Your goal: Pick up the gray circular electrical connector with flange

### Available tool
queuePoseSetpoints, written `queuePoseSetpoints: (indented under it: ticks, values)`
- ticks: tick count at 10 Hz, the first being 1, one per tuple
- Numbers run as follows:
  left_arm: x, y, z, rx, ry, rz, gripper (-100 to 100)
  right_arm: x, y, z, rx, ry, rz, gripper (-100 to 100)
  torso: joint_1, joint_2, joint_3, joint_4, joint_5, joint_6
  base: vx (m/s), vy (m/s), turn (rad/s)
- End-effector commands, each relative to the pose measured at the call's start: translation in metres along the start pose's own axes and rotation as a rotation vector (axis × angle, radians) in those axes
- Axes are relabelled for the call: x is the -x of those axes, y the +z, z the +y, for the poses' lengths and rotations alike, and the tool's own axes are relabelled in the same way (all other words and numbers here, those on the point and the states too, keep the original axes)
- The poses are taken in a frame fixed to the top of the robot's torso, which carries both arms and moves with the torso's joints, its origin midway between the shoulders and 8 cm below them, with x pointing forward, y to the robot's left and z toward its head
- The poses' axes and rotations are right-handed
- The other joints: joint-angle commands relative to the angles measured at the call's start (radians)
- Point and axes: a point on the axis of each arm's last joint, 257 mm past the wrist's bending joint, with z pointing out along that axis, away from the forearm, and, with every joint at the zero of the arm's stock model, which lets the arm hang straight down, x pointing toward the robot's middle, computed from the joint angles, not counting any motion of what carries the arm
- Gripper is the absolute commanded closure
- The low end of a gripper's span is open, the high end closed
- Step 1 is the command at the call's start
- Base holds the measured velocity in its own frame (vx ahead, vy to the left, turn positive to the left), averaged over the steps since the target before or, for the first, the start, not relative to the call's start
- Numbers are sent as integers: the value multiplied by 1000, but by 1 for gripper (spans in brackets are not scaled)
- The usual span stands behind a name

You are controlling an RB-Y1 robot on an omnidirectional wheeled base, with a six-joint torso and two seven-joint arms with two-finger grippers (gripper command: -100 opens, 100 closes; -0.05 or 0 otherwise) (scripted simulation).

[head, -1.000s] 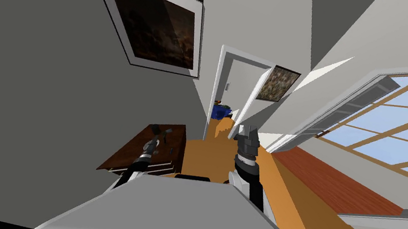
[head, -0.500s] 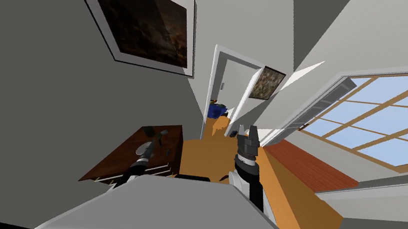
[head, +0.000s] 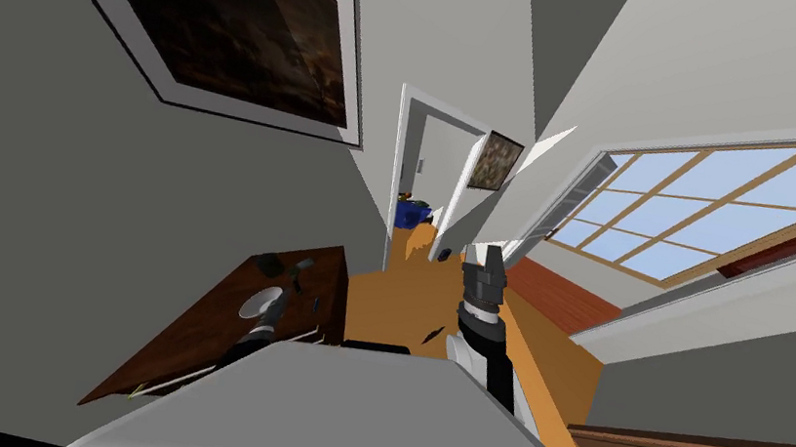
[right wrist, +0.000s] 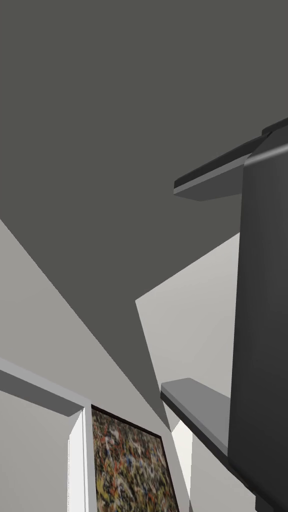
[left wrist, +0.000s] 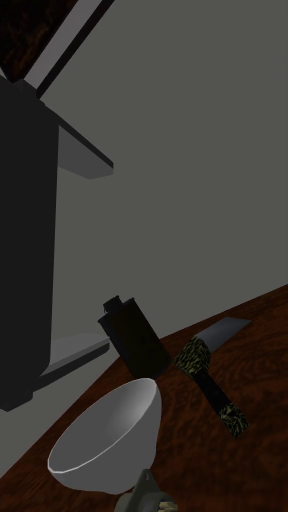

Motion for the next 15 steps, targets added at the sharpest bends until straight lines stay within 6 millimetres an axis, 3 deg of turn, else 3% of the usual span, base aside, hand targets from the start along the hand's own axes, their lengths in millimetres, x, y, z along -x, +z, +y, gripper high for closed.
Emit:
queuePoseSetpoints:
  ticks: [1,2,6,8,10,12,15]
  values:
    - [3,-2,19,40,9,-4,-100,0,0,0,0,0,0,0,0,0,0,0,0,0,0,2,-148]
    - [2,-3,22,45,10,-3,-100,0,0,0,0,0,0,0,0,0,0,0,0,0,0,0,0]
    - [20,-18,78,168,30,-28,-100,0,0,0,0,0,0,0,0,0,0,0,0,0,1,1,-191]
    - [20,-18,78,168,30,-28,-100,0,0,0,0,0,0,0,0,0,0,0,0,-1,0,0,9]
    - [36,-32,115,254,40,-56,-100,0,0,0,0,0,0,0,0,0,0,0,0,0,4,2,-299]
    - [37,-39,128,283,46,-54,-100,0,0,0,0,0,0,0,1,-1,0,0,0,-1,3,11,-87]
    - [52,-59,165,374,53,-80,-100,0,0,0,0,0,0,0,1,0,0,0,0,-1,2,5,-212]
